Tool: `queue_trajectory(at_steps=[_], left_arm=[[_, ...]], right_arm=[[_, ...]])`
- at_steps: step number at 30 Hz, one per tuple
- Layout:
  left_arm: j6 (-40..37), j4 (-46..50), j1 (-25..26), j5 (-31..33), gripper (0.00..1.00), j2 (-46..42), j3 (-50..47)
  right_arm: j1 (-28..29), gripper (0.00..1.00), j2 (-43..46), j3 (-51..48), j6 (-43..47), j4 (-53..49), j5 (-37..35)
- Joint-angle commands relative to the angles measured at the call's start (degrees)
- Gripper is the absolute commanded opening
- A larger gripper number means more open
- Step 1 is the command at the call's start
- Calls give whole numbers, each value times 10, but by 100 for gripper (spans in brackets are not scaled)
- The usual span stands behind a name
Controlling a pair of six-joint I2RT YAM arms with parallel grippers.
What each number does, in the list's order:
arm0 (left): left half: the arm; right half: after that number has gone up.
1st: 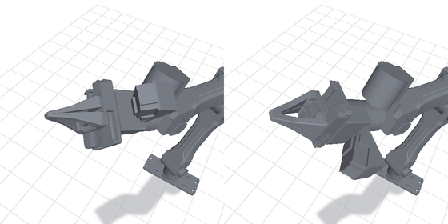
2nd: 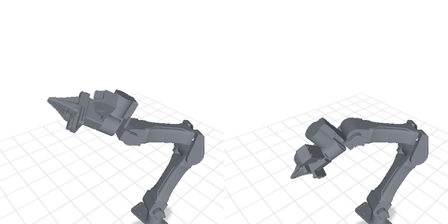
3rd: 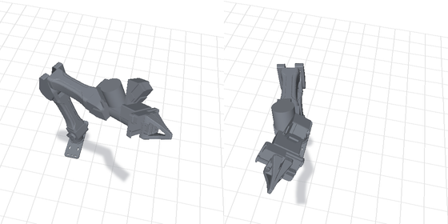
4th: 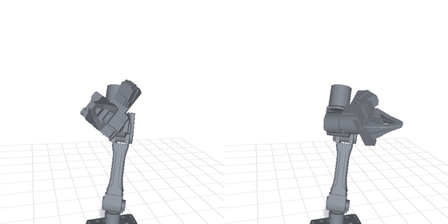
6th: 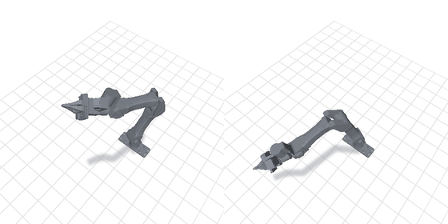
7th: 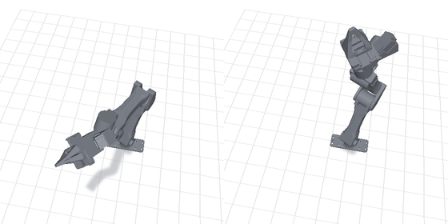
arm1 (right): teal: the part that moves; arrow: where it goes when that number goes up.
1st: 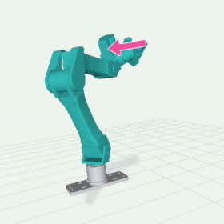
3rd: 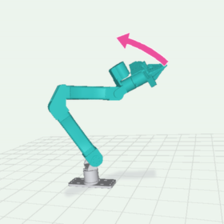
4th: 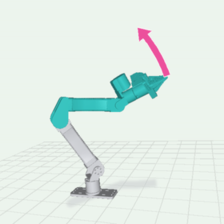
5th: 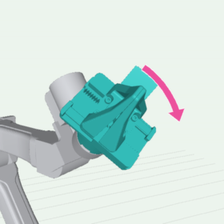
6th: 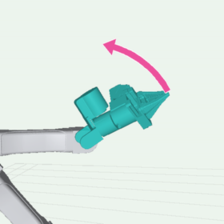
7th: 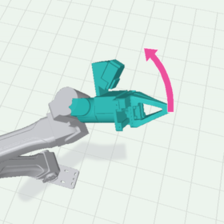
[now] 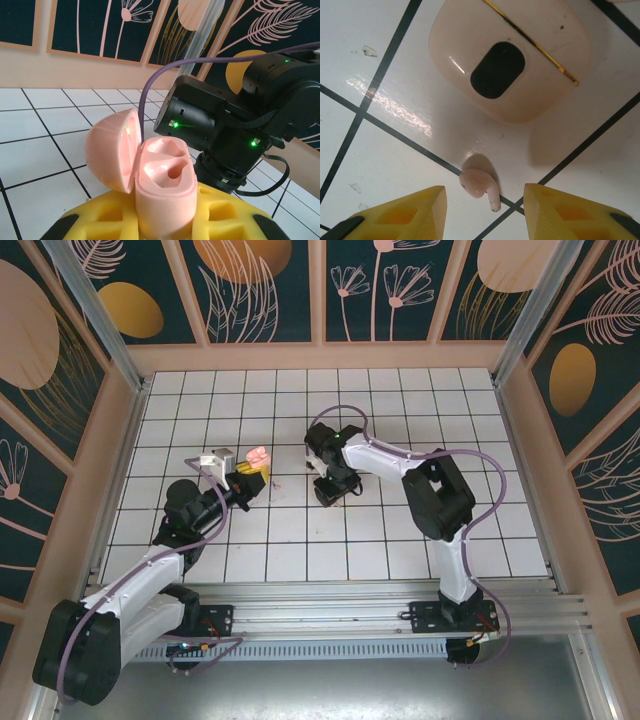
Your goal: Insert the wireless bluetooth earbuds into the charging case
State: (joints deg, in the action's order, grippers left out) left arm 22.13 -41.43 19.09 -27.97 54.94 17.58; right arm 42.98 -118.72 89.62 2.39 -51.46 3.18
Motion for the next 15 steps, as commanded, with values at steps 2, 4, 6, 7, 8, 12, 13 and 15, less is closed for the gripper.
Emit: queue_trajectory(at_steps=[2, 4, 6, 7, 8, 12, 13, 15], left_arm=[[-5, -11, 2, 1, 10, -3, 4], [-4, -11, 2, -1, 10, -2, 4], [-4, -11, 2, -2, 10, -2, 4], [-4, -11, 2, -1, 10, -3, 4], [-4, -10, 2, 0, 10, -3, 4], [-1, -10, 2, 1, 10, -4, 3], [0, -10, 2, 0, 10, -6, 2], [2, -11, 2, 3, 10, -7, 1]], right_arm=[[8, 45, -11, 0, -16, -7, -1], [10, 45, -12, -1, -18, -6, -1], [11, 45, -13, -5, -20, -5, -5], [11, 44, -13, -8, -20, -4, -7], [12, 45, -13, -10, -21, -3, -10], [16, 45, -13, -16, -23, 1, -26], [16, 44, -13, -18, -24, 4, -27], [16, 43, -13, -20, -27, 11, -24]])
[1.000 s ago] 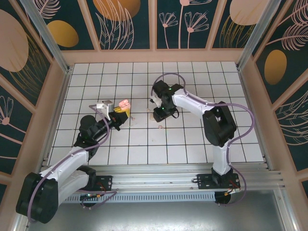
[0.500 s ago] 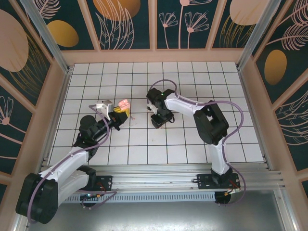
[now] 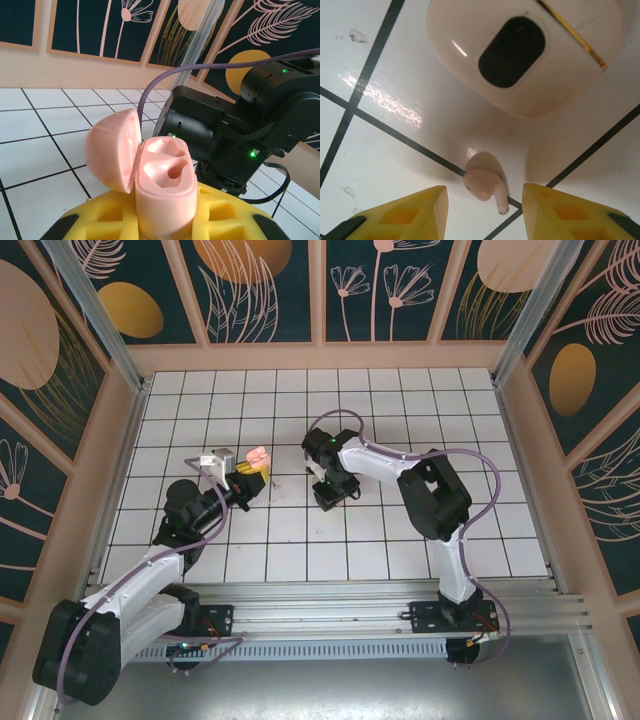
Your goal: Insert the wireless bluetooth earbuds into the charging case
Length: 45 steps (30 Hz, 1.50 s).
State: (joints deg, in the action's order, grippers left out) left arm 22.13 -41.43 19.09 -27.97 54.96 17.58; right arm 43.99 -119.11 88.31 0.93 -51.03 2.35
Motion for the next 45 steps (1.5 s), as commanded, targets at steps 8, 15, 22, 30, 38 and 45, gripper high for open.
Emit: queue_trajectory(at_steps=[8, 15, 22, 30, 38, 45], left_arm=[[2, -7, 2, 3, 10, -14, 0], [2, -1, 2, 5, 11, -21, -1], [-10, 8, 2, 1, 11, -22, -1], [-37, 13, 2, -5, 10, 13, 17], [-54, 7, 2, -15, 9, 52, 38], [-74, -22, 2, -53, 9, 87, 48]], right_arm=[[7, 39, -13, -17, -20, 23, -13], [7, 35, -12, -25, -28, 35, -18], [8, 29, -8, -34, -30, 47, -12], [6, 27, 31, -57, -57, 84, -14], [1, 26, 96, -116, -129, 207, -3], [1, 26, 166, -204, -202, 365, -30]])
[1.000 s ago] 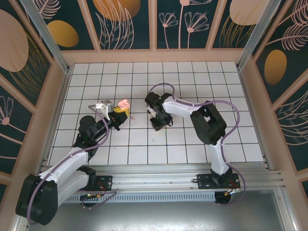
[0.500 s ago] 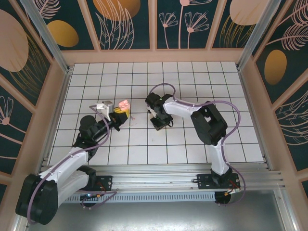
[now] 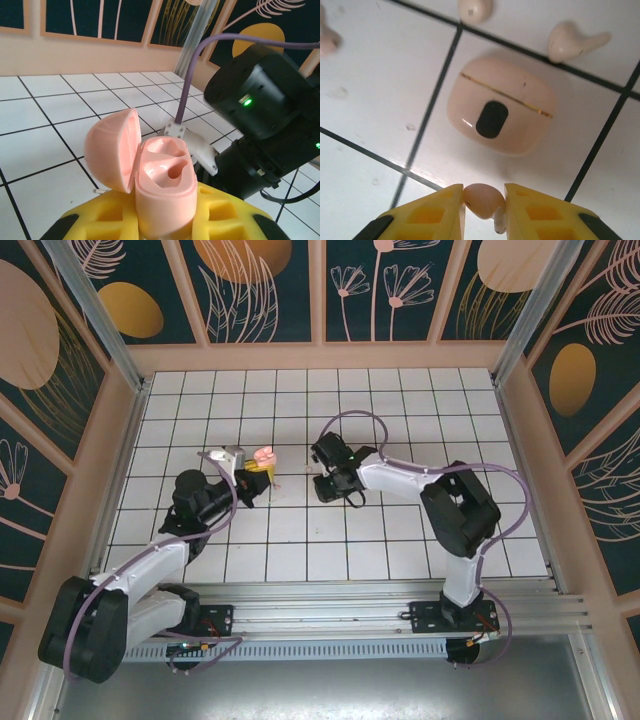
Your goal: Insert the wireless bluetooth earbuds into the charging case
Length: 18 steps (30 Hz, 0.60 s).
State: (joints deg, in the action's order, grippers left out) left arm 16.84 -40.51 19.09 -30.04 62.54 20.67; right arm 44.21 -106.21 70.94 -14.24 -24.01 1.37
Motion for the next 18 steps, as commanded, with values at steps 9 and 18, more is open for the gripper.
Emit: queue_trajectory(at_steps=[9, 18], left_arm=[[-58, -23, 2, -33, 9, -35, 12], [-122, -29, 2, -53, 8, -68, 10]], right_arm=[[5, 26, 155, -132, -71, 296, -37], [7, 25, 238, -186, -21, 451, 35]])
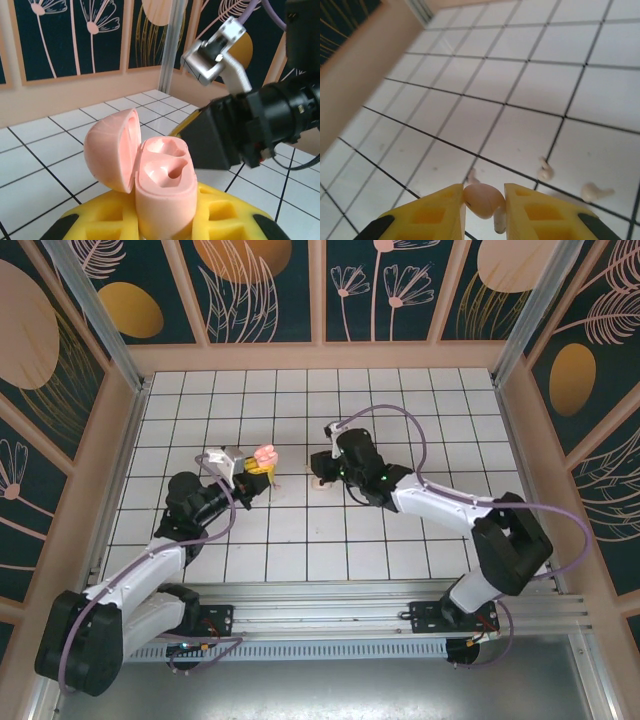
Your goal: Insert the wireless bluetooth earbuds into the charging case
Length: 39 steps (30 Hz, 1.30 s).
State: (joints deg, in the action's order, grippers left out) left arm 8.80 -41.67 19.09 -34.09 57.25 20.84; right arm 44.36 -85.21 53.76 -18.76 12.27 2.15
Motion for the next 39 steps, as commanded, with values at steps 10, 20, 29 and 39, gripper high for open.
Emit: queue_trajectory(at_steps=[10, 20, 29, 39], left_arm=[[-160, 52, 2, -42, 9, -40, 31], [-160, 36, 2, -31, 8, -51, 20], [-113, -5, 2, -38, 9, -43, 10], [-90, -19, 2, -37, 9, -34, 11]], right_arm=[[14, 25, 50, -28, 36, 256, 137], [35, 25, 32, -22, 49, 323, 182], [54, 25, 4, -13, 45, 343, 193], [59, 25, 11, -24, 52, 350, 207]])
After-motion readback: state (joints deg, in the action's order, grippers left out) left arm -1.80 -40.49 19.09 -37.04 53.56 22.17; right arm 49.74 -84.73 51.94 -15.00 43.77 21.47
